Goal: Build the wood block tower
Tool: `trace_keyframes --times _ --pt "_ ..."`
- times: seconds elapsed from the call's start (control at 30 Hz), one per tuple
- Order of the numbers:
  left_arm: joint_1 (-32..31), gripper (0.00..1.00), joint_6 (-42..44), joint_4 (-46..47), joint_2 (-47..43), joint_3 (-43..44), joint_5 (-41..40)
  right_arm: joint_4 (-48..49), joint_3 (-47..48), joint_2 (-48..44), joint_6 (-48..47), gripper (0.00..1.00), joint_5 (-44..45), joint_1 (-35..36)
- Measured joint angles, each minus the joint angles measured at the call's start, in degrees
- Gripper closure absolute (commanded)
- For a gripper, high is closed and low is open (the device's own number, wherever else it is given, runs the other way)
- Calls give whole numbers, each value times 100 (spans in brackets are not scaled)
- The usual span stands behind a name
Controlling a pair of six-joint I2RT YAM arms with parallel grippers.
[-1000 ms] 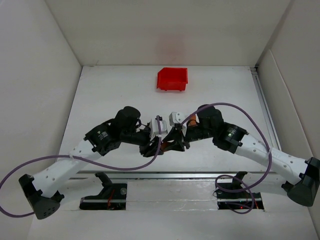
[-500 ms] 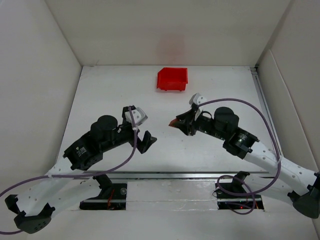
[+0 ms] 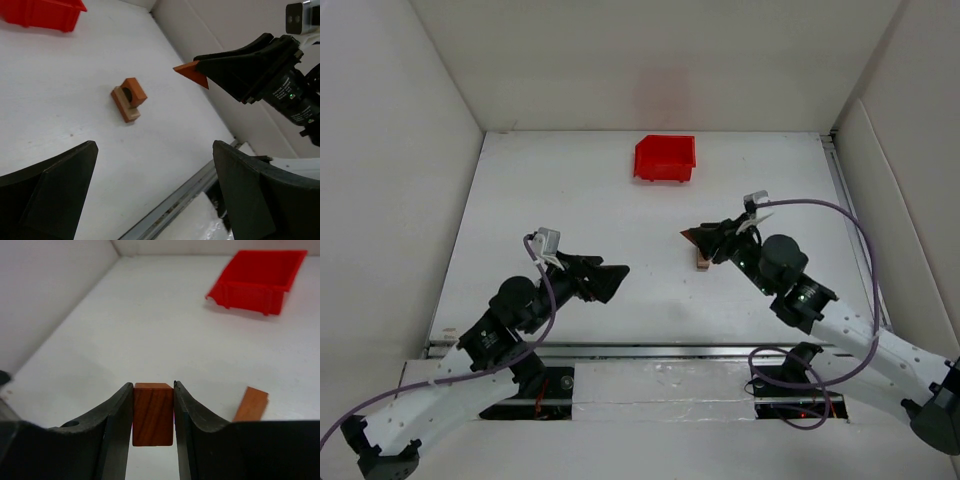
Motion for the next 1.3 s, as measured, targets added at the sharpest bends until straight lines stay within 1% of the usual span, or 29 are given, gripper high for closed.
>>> trace_keyframes --times 0.1,0.2,0.27,0.37,0.47,0.53,0.6,0.67,0.73,0.83,0.87,0.9,1.03,1.1,1.17,1.23,1.3 --pt "0 1 -688 1139 -216 -769 188 448 -133 -485 258 100 -590 0" --pt "0 1 -1202 2076 -186 -1130 310 1060 -146 -813 407 100 -1416 -26" --pt "0 1 -1495 2903 -105 -1296 437 1502 -146 -868 487 100 -1965 -46" --pt "0 3 -1746 4070 7 -1563 671 1956 -125 -750 671 100 -2739 -66" --pt "0 7 -1766 5064 295 -1665 1012 2420 -103 -444 1012 100 -3338 -66" --pt "0 14 -1749 5608 531 -1665 1274 2684 -101 -295 1248 100 -3644 -63" --pt "0 18 -1738 6019 717 -1665 1475 2741 -61 -50 1346 100 -3759 26" --pt "0 23 -1720 6310 833 -1665 1631 2789 33 74 1423 100 -3851 149" --pt "0 23 -1681 6489 892 -1665 1731 2953 118 164 1488 100 -3934 262" --pt "0 27 -1626 6623 927 -1665 1836 3161 245 299 1587 100 -4026 367" --pt "0 29 -1606 6666 929 -1665 1856 3246 282 354 1615 100 -4050 387" --pt "0 35 -1589 6701 931 -1665 1888 3300 319 409 1637 100 -4070 396" --pt "0 39 -1504 6778 984 -1663 2024 3565 402 660 1786 100 -4155 426" --pt "0 43 -1467 6813 1036 -1663 2109 3663 442 796 1829 100 -4201 426" --pt "0 51 -1432 6870 1091 -1659 2186 3731 479 918 1893 100 -4229 426" --pt "2 54 -1399 6905 1143 -1641 2229 3862 496 1021 1965 100 -4280 426" --pt "24 60 -1364 6979 1204 -1637 2249 3969 529 1080 2004 100 -4323 448"
